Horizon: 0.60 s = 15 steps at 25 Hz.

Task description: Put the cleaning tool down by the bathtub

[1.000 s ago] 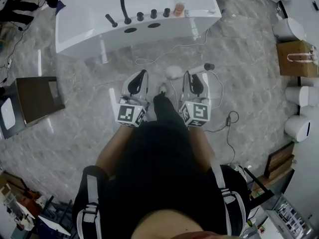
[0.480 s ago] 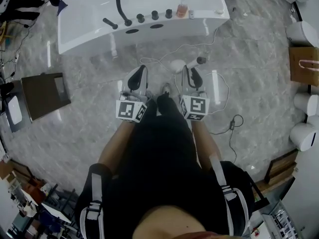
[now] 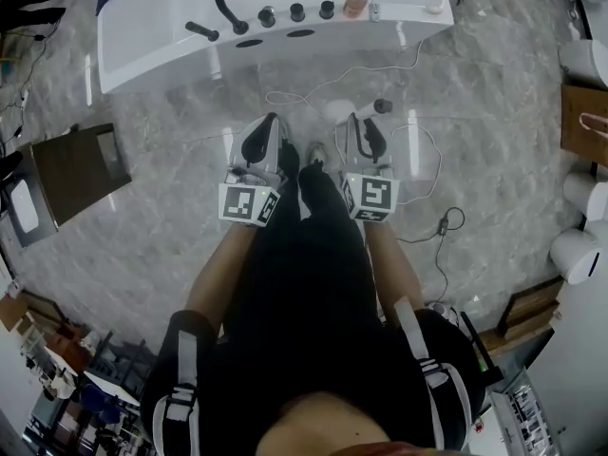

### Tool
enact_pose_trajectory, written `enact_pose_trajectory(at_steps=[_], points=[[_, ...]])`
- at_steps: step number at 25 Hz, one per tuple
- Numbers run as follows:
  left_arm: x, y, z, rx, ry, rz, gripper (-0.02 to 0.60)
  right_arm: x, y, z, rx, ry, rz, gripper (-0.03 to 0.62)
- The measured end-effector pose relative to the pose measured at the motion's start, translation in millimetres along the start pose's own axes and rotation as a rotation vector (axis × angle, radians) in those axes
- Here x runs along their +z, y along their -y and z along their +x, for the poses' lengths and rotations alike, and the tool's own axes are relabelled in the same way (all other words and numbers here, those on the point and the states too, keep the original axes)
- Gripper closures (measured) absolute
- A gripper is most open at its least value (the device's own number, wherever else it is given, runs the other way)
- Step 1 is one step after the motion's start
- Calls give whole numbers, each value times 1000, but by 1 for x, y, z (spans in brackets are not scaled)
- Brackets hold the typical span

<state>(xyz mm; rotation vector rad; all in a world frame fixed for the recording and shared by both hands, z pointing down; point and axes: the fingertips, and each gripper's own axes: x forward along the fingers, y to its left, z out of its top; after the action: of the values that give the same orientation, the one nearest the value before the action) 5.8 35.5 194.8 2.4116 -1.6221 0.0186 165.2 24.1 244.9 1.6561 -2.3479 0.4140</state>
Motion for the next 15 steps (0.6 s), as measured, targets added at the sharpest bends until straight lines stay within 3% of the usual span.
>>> enact_pose_trajectory(at_steps=[15], points=[[-82,-63,68,-20,-58,-22,574,-84,3,102,-19,-72,8,513]])
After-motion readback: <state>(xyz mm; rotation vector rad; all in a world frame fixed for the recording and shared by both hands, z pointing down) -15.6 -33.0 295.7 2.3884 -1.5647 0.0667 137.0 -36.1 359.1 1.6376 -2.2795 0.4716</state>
